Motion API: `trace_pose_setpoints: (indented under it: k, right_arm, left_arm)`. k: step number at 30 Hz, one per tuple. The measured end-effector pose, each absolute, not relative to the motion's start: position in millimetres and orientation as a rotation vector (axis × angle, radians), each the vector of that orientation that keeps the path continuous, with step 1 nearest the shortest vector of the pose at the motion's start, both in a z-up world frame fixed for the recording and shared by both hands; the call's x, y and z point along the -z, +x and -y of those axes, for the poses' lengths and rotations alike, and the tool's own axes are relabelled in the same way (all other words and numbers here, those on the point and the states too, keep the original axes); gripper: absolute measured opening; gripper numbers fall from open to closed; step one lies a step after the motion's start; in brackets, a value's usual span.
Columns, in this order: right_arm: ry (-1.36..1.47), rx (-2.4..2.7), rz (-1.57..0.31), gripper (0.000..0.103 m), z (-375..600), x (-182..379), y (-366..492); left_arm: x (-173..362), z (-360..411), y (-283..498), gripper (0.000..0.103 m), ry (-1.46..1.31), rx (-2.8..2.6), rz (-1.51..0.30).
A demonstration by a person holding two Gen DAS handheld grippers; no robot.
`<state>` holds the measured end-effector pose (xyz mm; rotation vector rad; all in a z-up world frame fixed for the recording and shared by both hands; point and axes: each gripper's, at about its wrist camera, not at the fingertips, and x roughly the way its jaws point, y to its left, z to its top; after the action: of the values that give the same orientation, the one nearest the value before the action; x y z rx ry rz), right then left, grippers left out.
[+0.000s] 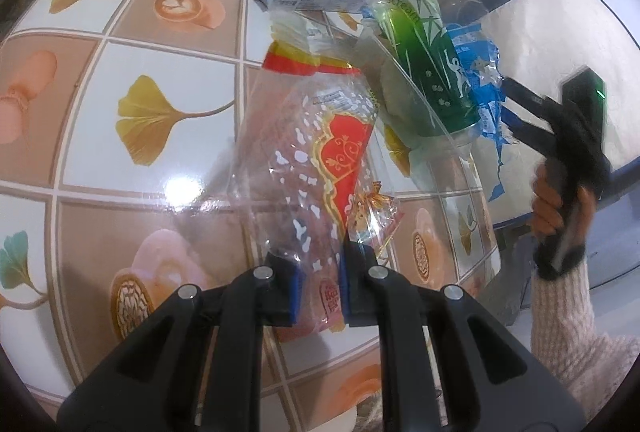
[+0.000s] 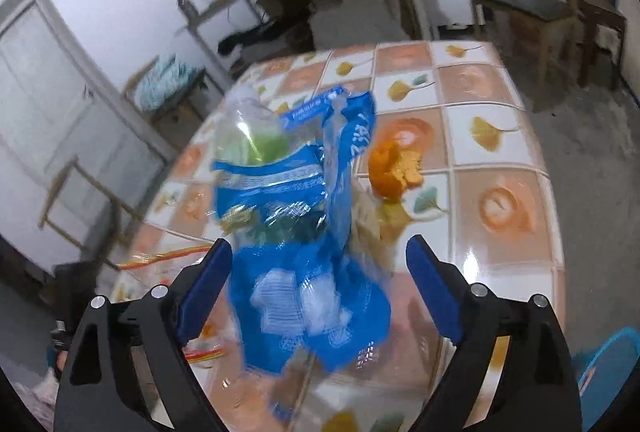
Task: Collect trash
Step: 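Grasp the blue-and-white plastic bag with the right tool and lift it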
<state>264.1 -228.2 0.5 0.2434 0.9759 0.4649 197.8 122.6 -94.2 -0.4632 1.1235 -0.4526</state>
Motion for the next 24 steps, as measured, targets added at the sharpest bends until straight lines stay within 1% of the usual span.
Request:
trace_pose_setpoints:
  k: [4, 7, 8, 9, 10, 12, 13, 14, 15, 17, 19, 24]
  right_arm:
    - [0.308, -0.542, -1.077, 0.086, 223, 25, 289]
    - [0.34, -0.545, -1.063, 0.086, 224, 26, 292]
    - [0.353, -0.538, -1.056, 0.08, 225, 25, 292]
    - [0.371, -0.535, -1.045, 0.07, 227, 24, 291]
    - [0.382, -0.528, -1.043, 0.065, 229, 23, 290]
    - [0.397, -0.506, -1.046, 0.047, 230, 23, 291]
    - [0.402, -0.495, -1.047, 0.043, 230, 24, 291]
    - [0.402, -0.48, -1.047, 0.034, 230, 24, 292]
    - [0.397, -0.456, -1.049, 0.022, 230, 24, 292]
    - [0.393, -0.421, -1.052, 0.009, 234, 25, 293]
    - [0.403, -0.414, -1.032, 0.006, 236, 22, 290]
    - [0.327, -0.374, -0.913, 0.005, 234, -7, 276]
  left_arm:
    - [95, -123, 196, 0.013, -0.463, 0.455, -1.121]
    - [95, -124, 197, 0.013, -0.469, 0.46, -1.119]
    - [94, -124, 198, 0.013, -0.47, 0.461, -1.118]
    - [94, -125, 198, 0.013, -0.471, 0.463, -1.117]
    - [95, -125, 198, 0.013, -0.472, 0.466, -1.116]
    - [95, -126, 198, 0.013, -0.473, 0.47, -1.115]
    - [95, -126, 198, 0.013, -0.473, 0.473, -1.113]
    - [95, -126, 198, 0.013, -0.475, 0.475, -1.113]
    - [95, -127, 198, 0.013, -0.476, 0.476, -1.112]
    - [95, -129, 197, 0.013, -0.48, 0.477, -1.11]
    - [95, -129, 196, 0.013, -0.481, 0.476, -1.108]
    - [95, -131, 195, 0.013, -0.477, 0.474, -1.106]
